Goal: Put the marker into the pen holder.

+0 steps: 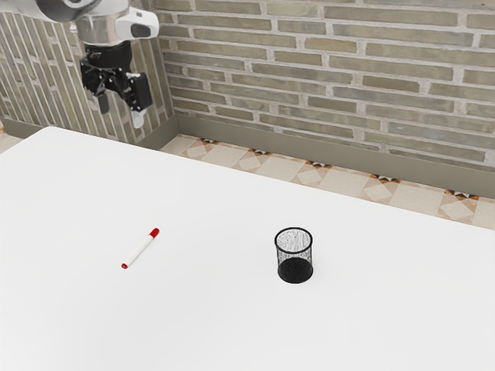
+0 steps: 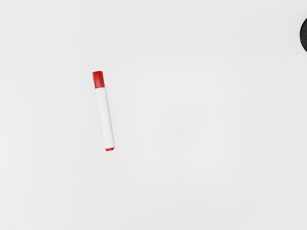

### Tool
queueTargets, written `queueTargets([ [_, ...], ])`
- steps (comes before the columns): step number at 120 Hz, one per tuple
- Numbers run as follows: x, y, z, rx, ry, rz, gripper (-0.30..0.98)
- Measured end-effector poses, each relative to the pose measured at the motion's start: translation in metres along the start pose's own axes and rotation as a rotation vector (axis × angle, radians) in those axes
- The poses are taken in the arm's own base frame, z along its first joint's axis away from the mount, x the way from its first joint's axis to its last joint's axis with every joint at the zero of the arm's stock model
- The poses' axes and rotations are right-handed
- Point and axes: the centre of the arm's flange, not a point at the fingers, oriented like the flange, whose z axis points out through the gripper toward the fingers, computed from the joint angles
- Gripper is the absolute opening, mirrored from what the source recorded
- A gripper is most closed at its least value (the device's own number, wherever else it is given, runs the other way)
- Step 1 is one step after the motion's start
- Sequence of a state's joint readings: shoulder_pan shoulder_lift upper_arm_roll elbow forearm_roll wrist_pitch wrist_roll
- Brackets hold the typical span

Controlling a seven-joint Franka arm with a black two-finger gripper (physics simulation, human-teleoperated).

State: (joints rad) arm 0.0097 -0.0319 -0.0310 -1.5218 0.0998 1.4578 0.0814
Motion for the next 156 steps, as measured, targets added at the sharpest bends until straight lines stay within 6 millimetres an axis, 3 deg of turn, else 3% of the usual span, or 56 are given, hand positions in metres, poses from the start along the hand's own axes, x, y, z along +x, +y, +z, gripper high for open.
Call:
queueTargets([
  [10,0.003,0.003,0.014,-0.007,-0.017,0.013,0.69],
  [14,0.004,0.007,0.030,-0.011,-0.041,0.024,0.69],
  [20,0.007,0.016,0.072,-0.017,-0.094,0.047,0.69],
  [34,0.029,0.033,0.193,-0.023,-0.223,0.080,0.69],
  [38,0.032,0.023,0.228,-0.025,-0.249,0.064,0.68],
  [43,0.031,-0.008,0.272,-0.040,-0.265,0.013,0.68],
  [48,0.031,-0.035,0.300,-0.057,-0.255,-0.028,0.69],
  [54,0.034,-0.047,0.323,-0.067,-0.226,-0.036,0.69],
  [87,0.054,-0.062,0.383,-0.058,-0.091,0.059,0.69],
  [121,0.060,-0.086,0.405,-0.064,-0.005,0.144,0.69],
  [156,0.061,-0.100,0.412,-0.148,0.012,0.139,0.69],
])
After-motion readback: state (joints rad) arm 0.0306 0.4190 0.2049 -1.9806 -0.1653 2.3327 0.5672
